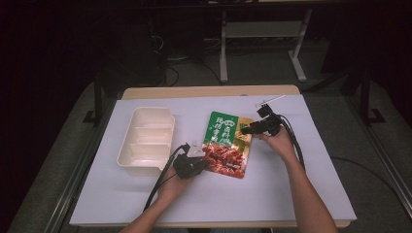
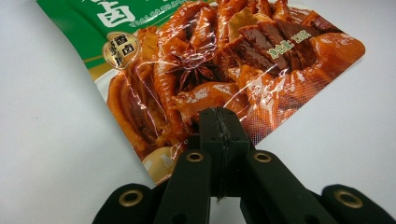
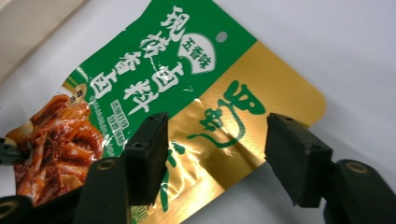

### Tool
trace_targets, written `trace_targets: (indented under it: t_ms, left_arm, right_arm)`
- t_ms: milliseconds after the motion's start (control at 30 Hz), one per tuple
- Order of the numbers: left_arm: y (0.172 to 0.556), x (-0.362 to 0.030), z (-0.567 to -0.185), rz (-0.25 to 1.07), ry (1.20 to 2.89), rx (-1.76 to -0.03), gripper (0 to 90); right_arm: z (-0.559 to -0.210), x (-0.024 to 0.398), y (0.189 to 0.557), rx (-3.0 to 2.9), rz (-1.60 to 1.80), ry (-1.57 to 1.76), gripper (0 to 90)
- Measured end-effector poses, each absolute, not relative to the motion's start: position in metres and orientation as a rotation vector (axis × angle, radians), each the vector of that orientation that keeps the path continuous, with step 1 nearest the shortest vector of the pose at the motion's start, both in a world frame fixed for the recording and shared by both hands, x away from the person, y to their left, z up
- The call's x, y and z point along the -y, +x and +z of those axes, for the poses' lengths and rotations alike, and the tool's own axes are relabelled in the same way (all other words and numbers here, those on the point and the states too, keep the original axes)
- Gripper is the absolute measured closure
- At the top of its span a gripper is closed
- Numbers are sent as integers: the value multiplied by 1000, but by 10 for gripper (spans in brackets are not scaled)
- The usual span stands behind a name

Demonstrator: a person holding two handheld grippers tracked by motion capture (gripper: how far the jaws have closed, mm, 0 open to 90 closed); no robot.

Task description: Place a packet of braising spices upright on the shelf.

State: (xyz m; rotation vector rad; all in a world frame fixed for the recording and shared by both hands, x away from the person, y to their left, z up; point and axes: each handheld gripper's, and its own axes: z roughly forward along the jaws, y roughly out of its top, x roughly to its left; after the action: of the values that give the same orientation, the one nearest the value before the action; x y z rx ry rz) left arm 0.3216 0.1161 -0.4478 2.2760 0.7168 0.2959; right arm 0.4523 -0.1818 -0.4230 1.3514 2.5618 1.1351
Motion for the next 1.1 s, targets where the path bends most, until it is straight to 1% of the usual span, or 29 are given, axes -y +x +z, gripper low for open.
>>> trace_targets:
  t_ms: [367, 467, 567, 633, 667, 700, 733, 767, 900, 933, 967, 1000, 1100]
  left_arm:
    - [321, -115, -447, 306, 2285, -713, 898]
    - [321, -115, -447, 306, 2285, -712, 898]
    - [320, -115, -447, 316, 2289, -709, 897]
    - [320, -115, -447, 317, 2289, -709, 897]
    - [320, -115, -447, 317, 2289, -710, 898]
    - [320, -114, -447, 318, 2289, -711, 898]
    - [320, -114, -447, 319, 2290, -711, 898]
    - [320, -114, -447, 320, 2291, -710, 897]
    - [320, -114, -447, 321, 2291, -708, 898]
    - [320, -114, -447, 321, 2291, -708, 897]
    - [320, -114, -447, 322, 2291, -707, 897]
    - [320, -114, -447, 322, 2291, -707, 897]
    - [319, -114, -447, 325, 2290, -707, 897]
  right_arm:
    - [-424, 195, 455, -2507, 1062, 1436, 350]
    - [-424, 194, 455, -2510, 1057, 1424, 353]
    - [-425, 191, 455, -2530, 1072, 1413, 387]
    - [-425, 189, 454, -2543, 1085, 1402, 421]
    - [-425, 189, 453, -2543, 1085, 1397, 454]
    - [-425, 189, 453, -2543, 1085, 1397, 454]
    - [-423, 190, 452, -2541, 1130, 1398, 537]
    - [-421, 191, 450, -2542, 1149, 1388, 601]
    - [-410, 186, 444, -2542, 1092, 1290, 779]
    - [-410, 186, 444, -2542, 1092, 1290, 779]
    - [-405, 182, 442, -2539, 1081, 1261, 861]
    - [-403, 181, 440, -2536, 1083, 1253, 887]
    - [-398, 178, 437, -2538, 1087, 1227, 897]
